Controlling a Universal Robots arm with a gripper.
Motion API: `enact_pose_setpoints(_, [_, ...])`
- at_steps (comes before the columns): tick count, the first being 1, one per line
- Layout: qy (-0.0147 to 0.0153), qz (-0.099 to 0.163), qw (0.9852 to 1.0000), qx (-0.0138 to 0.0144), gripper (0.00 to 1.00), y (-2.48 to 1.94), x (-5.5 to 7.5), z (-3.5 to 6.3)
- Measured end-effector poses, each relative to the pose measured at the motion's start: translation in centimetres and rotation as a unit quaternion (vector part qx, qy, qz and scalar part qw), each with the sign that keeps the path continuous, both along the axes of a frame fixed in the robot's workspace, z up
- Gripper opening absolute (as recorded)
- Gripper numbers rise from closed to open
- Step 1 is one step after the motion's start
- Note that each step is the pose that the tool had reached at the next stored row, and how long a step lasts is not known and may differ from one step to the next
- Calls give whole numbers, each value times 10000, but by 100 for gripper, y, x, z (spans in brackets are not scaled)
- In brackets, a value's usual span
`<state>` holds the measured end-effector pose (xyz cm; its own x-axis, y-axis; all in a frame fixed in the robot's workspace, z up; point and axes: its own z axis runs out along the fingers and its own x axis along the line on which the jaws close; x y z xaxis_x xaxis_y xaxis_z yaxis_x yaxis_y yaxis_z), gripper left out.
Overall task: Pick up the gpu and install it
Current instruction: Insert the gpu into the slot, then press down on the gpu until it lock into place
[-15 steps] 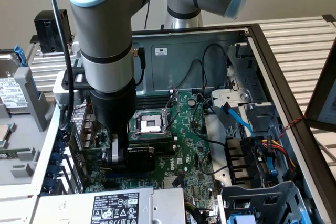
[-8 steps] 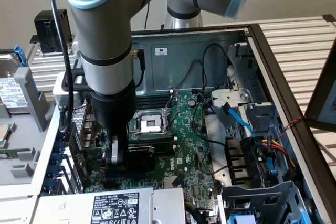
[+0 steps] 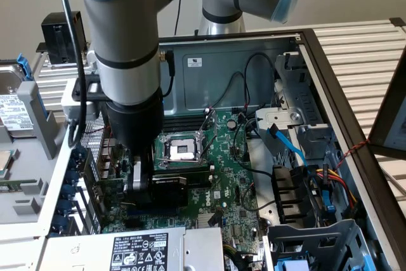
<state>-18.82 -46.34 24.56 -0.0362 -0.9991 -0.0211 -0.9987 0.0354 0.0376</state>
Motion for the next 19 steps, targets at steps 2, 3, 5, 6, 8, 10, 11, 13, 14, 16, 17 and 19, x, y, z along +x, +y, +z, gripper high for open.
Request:
enact_pose_setpoints(2, [0, 0, 10000, 1, 42, 0, 0, 91])
enact_pose_setpoints(3, [1, 0, 10000, -1, 42, 0, 0, 140])
enact_pose_setpoints(5, [0, 0, 10000, -1, 42, 0, 0, 229])
enact_pose_setpoints(6, [1, 0, 10000, -1, 42, 0, 0, 276])
enact_pose_setpoints(8, [1, 0, 10000, -1, 42, 0, 0, 365])
enact_pose_setpoints(10, [1, 0, 10000, -1, 42, -1, 1, 452])
enact_pose_setpoints(11, [2, 0, 10000, -1, 42, -1, 0, 468])
enact_pose_setpoints(13, [2, 1, 10000, 0, 42, 0, 1, 468])
enact_pose_setpoints(14, [2, 1, 10000, 0, 42, 0, 1, 468])
enact_pose_setpoints(16, [3, -1, 10000, 0, 42, -1, 1, 468])
enact_pose_setpoints(17, [3, -2, 10000, 0, 42, -1, 1, 468])
enact_pose_setpoints(19, [3, -2, 10000, 0, 42, -1, 1, 468])
